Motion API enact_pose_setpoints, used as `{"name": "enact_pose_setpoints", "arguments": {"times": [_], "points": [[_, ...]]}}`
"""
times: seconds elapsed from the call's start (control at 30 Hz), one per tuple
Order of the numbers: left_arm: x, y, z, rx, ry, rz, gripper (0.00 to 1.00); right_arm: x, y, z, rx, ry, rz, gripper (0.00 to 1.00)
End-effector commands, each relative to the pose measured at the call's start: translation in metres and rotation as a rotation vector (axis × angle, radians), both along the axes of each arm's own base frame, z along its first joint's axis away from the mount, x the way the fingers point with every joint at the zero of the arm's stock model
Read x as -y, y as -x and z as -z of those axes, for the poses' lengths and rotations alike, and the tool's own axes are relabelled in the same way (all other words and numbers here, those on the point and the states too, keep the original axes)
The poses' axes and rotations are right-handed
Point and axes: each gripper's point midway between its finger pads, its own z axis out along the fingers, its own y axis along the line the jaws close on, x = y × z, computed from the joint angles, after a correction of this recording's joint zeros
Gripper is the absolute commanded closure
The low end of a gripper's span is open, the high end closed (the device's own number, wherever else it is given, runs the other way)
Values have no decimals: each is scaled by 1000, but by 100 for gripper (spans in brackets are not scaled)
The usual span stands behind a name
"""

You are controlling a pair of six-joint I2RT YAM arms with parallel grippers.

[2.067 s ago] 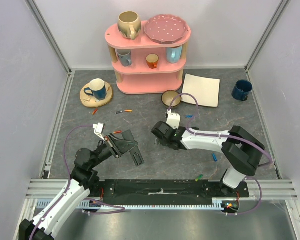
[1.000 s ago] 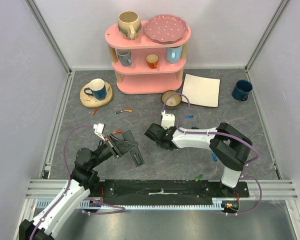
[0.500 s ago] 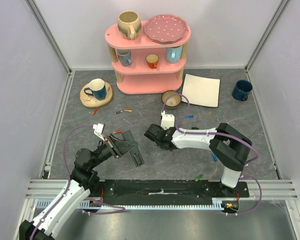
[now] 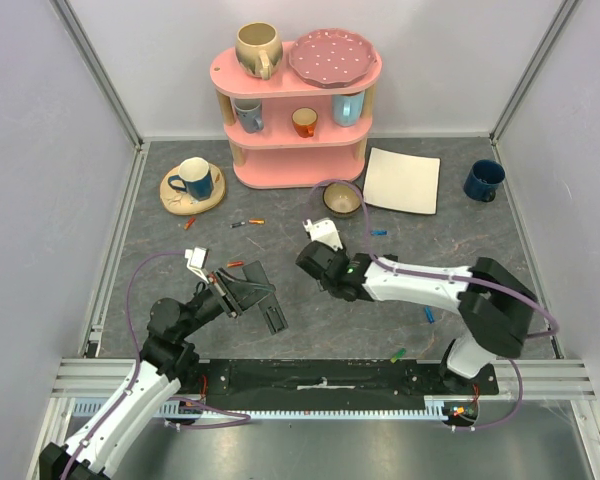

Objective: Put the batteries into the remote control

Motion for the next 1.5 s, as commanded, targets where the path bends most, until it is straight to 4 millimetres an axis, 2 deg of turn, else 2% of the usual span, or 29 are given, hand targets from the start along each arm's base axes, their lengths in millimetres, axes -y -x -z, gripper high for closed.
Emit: {"name": "enact_pose_setpoints", "arguments": {"times": [0.0, 0.03, 0.07, 0.13, 0.2, 0.3, 0.47, 0.67, 0.87, 1.1, 1.47], "points": [[-1, -3, 62, -108, -59, -14, 98, -20, -16, -65, 178, 71, -382, 59], [-1, -3, 62, -108, -59, -15, 98, -24, -14, -78, 207, 68, -463, 60], [-1, -3, 62, -109, -58, -15, 98, -29, -10, -80, 219, 102, -584, 60], [-2, -3, 61, -104, -58, -19, 98, -32, -7, -87, 242, 127, -684, 58], [-2, -4, 62, -99, -63, -20, 98, -37, -3, -85, 244, 161, -788, 57], [-2, -4, 61, -96, -66, -25, 98, -37, -2, -71, 216, 221, -847, 57], [-3, -5, 60, -86, -68, -32, 98, -35, 7, -29, 86, 292, -923, 61], [-3, -5, 62, -88, -73, -35, 98, -36, 29, -4, -18, 233, -1007, 61], [-3, -6, 63, -88, -79, -37, 98, -35, 36, 9, -101, 181, -1034, 56], [-2, -5, 61, -85, -77, -29, 98, -31, 34, 20, -136, 178, -1017, 54], [-2, -4, 62, -84, -74, -24, 98, -24, 28, 30, -174, 173, -951, 39]]}}
